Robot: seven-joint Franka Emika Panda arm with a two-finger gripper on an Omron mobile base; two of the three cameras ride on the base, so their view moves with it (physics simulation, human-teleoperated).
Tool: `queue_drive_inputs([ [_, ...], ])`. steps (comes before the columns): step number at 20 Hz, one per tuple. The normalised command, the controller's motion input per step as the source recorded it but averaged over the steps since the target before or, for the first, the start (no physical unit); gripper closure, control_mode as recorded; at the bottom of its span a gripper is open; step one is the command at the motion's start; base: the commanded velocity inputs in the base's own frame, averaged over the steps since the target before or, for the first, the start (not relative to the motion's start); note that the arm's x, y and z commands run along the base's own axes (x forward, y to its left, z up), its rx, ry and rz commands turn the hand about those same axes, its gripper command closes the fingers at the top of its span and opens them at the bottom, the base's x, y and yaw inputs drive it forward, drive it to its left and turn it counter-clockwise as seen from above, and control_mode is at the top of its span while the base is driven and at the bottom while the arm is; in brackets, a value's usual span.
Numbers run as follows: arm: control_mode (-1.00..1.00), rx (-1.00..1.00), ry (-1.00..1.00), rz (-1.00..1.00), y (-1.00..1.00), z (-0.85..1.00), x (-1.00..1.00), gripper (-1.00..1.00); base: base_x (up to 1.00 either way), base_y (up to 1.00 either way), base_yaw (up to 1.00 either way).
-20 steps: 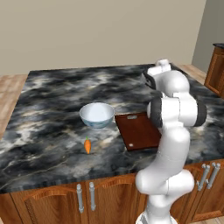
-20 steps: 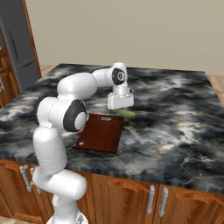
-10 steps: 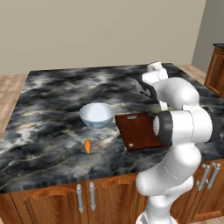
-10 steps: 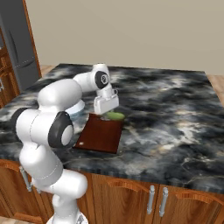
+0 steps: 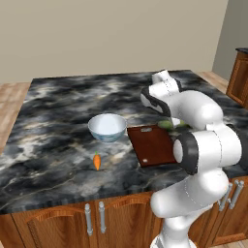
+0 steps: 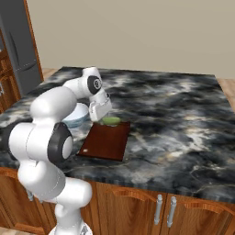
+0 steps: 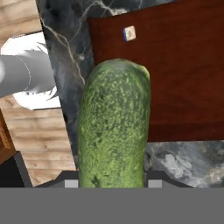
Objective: Place the two vegetables and bowl onto the tray for setting up a vegetable dip station.
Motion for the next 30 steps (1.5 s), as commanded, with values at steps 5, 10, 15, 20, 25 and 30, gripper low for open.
queue_drive_inputs([
  [5, -1.00, 0.06, 0.00, 0.15, 0.20, 0.03, 0.00, 1.00, 0.00, 0.00, 0.00],
  [10, -1.00, 0.09, 0.00, 0.13, 0.17, 0.02, 0.01, 1.00, 0.00, 0.00, 0.00],
  [15, -1.00, 0.06, 0.00, 0.07, 0.14, 0.00, 0.32, 1.00, 0.00, 0.00, 0.00],
  [20, -1.00, 0.06, -0.01, 0.05, 0.02, -0.04, 0.43, 1.00, 0.00, 0.00, 0.00],
  [25, -1.00, 0.01, -0.02, 0.02, 0.00, -0.21, 0.51, 1.00, 0.00, 0.00, 0.00],
  [30, -1.00, 0.00, -0.04, 0.03, 0.00, -0.41, 0.43, 1.00, 0.00, 0.00, 0.00],
])
